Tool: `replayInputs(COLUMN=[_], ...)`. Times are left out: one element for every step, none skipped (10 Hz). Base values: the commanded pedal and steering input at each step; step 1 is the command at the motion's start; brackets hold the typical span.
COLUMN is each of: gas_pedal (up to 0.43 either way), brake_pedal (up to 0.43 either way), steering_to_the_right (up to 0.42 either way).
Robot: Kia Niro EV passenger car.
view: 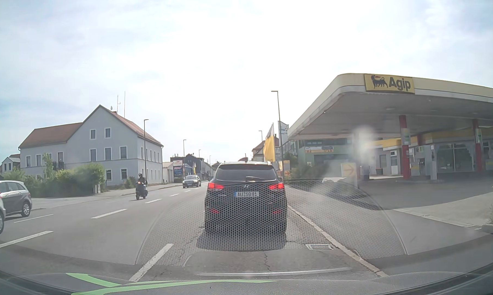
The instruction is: Follow the waypoints while adhering to traffic rules and regulations
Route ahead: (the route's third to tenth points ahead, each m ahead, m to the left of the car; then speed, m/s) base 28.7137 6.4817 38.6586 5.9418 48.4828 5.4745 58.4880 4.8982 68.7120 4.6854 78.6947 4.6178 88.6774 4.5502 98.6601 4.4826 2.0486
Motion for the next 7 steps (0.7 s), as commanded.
replayInputs(gas_pedal=[0.0,0.0,0.0,0.0,0.0,0.0,0.0], brake_pedal=[0.207,0.207,0.207,0.207,0.207,0.207,0.207], steering_to_the_right=[-0.002,-0.002,-0.002,-0.002,-0.001,-0.001,-0.001])
